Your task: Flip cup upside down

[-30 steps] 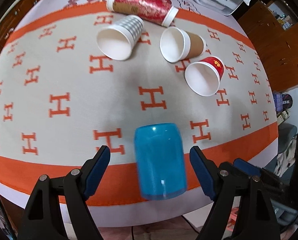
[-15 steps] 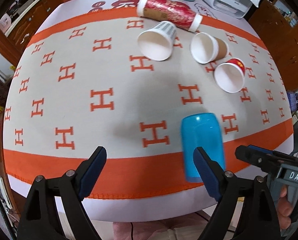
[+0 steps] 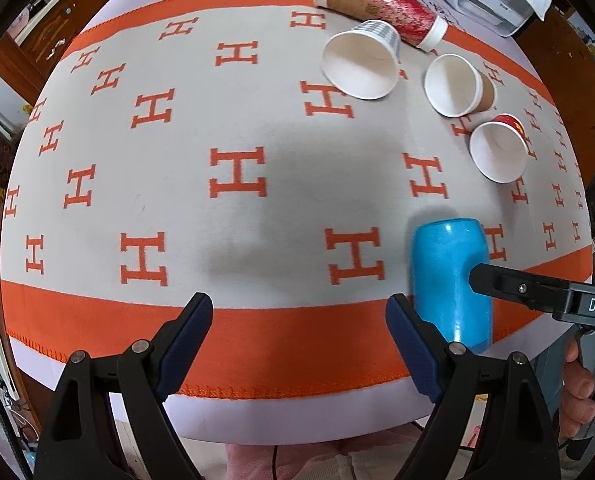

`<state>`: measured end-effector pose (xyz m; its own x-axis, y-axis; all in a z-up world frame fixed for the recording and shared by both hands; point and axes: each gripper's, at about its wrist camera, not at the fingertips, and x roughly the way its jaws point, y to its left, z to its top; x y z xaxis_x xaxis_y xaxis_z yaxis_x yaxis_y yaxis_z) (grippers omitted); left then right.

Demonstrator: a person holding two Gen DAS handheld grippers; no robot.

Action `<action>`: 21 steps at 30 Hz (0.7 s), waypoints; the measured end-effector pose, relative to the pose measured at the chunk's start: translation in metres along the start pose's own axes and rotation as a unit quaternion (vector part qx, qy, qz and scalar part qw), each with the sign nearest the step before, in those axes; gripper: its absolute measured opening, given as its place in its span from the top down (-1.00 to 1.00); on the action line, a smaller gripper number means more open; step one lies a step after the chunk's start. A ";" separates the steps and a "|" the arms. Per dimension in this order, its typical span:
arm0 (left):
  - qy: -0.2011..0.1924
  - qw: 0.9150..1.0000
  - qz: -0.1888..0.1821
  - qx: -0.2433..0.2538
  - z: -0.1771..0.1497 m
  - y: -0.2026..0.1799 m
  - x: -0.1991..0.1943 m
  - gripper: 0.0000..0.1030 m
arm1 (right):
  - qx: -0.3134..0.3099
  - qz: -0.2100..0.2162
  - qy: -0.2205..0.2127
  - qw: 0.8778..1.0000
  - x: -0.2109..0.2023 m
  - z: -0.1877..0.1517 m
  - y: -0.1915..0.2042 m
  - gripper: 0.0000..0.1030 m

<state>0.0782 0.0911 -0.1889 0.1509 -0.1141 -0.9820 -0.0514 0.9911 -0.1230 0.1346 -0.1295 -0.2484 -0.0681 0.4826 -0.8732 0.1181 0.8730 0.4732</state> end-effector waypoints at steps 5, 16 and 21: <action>0.007 1.000 -0.002 -0.006 0.006 0.008 0.005 -0.69 | -0.010 -0.003 0.010 1.000 0.013 0.013 0.011 -0.39; 0.012 1.000 -0.005 -0.007 0.012 0.017 0.010 -0.69 | -0.019 -0.014 0.041 0.999 0.038 0.029 0.021 -0.38; 0.016 1.000 -0.004 -0.007 0.012 0.020 0.012 -0.69 | -0.035 -0.021 0.046 0.998 0.047 0.031 0.029 -0.34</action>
<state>0.0914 0.1103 -0.2017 0.1201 -0.1239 -0.9850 -0.0647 0.9891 -0.1323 0.1659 -0.0840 -0.2790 -0.1620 0.4479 -0.8793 0.0448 0.8935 0.4468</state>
